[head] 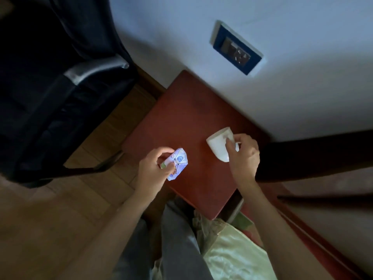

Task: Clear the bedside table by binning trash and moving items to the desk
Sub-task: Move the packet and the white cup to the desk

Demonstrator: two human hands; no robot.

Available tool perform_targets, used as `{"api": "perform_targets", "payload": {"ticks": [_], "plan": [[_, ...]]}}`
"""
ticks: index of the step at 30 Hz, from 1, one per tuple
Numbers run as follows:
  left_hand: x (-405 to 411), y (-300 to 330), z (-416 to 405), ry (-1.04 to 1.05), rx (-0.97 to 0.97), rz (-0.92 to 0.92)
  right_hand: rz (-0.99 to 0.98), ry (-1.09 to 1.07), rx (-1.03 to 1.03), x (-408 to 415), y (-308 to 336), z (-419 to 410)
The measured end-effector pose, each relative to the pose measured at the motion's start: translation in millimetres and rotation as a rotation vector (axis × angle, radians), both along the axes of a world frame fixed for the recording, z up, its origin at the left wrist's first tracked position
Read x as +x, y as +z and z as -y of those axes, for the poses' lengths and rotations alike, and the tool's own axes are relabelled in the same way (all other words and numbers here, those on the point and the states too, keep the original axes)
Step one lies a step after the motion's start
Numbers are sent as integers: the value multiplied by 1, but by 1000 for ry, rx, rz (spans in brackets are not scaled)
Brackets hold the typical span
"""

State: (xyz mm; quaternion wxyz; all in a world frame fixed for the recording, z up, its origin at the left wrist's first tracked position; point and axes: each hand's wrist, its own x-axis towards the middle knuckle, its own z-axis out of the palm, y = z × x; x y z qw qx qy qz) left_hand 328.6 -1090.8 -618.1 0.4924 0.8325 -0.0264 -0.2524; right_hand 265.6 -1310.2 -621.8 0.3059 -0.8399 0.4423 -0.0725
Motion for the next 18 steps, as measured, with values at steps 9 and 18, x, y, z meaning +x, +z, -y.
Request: {"api": "perform_targets", "payload": {"ticks": [9, 18], "plan": [[-17, 109, -110, 174, -22, 29, 185, 298, 68, -33, 111, -121], [-78, 196, -306, 379, -85, 137, 143, 524, 37, -51, 202, -265]]}}
